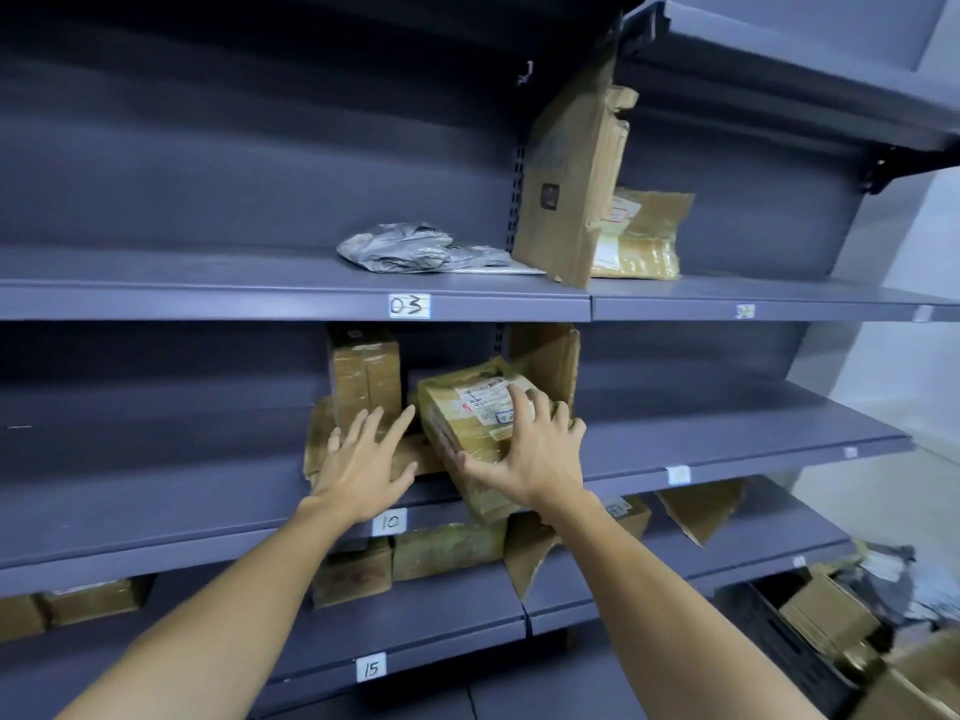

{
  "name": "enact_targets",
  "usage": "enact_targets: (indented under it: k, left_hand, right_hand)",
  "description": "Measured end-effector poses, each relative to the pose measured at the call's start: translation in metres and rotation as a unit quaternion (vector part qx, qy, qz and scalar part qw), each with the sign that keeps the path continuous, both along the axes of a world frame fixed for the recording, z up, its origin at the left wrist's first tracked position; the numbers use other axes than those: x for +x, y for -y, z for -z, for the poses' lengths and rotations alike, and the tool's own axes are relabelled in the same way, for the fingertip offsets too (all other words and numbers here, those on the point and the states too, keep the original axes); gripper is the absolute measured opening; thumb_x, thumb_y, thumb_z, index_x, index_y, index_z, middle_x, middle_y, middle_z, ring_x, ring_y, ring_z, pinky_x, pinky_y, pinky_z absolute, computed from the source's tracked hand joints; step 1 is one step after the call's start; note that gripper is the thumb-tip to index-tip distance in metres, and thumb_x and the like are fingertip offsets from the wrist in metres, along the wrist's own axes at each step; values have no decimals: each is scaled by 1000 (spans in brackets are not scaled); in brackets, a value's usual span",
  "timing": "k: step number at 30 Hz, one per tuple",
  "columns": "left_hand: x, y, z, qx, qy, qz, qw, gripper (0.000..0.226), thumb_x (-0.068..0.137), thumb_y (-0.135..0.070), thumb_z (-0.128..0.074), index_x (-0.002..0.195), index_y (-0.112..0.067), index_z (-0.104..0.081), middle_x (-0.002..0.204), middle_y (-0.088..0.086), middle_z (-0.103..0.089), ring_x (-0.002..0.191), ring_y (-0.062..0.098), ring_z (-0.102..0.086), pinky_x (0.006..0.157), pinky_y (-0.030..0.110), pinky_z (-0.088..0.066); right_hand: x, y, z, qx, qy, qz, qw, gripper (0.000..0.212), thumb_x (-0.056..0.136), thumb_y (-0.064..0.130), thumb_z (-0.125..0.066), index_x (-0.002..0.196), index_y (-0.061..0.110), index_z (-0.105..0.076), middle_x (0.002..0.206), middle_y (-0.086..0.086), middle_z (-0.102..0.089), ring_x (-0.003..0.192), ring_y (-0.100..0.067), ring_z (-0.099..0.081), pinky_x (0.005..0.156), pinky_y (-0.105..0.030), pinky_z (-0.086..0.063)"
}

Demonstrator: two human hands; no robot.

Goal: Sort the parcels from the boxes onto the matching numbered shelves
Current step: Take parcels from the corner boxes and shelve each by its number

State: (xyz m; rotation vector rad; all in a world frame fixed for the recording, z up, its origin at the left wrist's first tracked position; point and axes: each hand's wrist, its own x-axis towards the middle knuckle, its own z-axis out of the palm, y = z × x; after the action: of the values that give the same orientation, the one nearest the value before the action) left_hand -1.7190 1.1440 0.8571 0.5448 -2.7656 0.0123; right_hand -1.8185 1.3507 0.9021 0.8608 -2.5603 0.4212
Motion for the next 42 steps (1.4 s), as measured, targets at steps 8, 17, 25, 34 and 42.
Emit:
enact_targets:
  k: [8,17,25,34,42]
  left_hand:
    - [-11,-69,-1,-2,-13,31,999,73,99,-59,-34,160,-31,-3,165,8,-18,153,26,-12,120,46,-16]
    - [-17,-159,0,13,-76,18,997,75,93,-51,-51,149,-7,-30,141,12,-47,128,30,-49,106,43,-37]
    - [-23,-227,-11,-38,-80,22,996,79,85,-65,-15,147,-20,-36,131,6,-50,118,27,-54,95,43,-40]
    - [-80,-327,-33,-47,-18,111,993,98,74,-74,4,155,-27,-25,148,2,-42,137,22,-41,111,40,-28]
    - [-134,-381,-43,-41,3,175,984,97,74,-78,0,156,-32,-24,151,-2,-40,138,19,-38,114,41,-26]
  right_hand:
    - [3,-66,8,-22,-7,-10,1000,121,64,91,-46,157,22,-12,154,-5,-32,127,-36,-39,101,-52,-34]
    - [4,-153,14,-52,6,-68,996,117,64,91,-46,156,25,-15,150,-2,-35,127,-31,-43,98,-50,-38]
    - [-4,-232,19,-59,-18,-48,997,114,63,93,-42,153,27,-21,149,1,-36,124,-31,-42,100,-51,-35]
    - [-37,-347,1,-61,-17,54,997,111,58,90,-40,151,31,-23,149,3,-34,122,-30,-41,100,-50,-32]
    - [-74,-419,-15,-50,-27,118,991,110,58,90,-36,150,31,-26,149,0,-36,125,-32,-41,101,-51,-33]
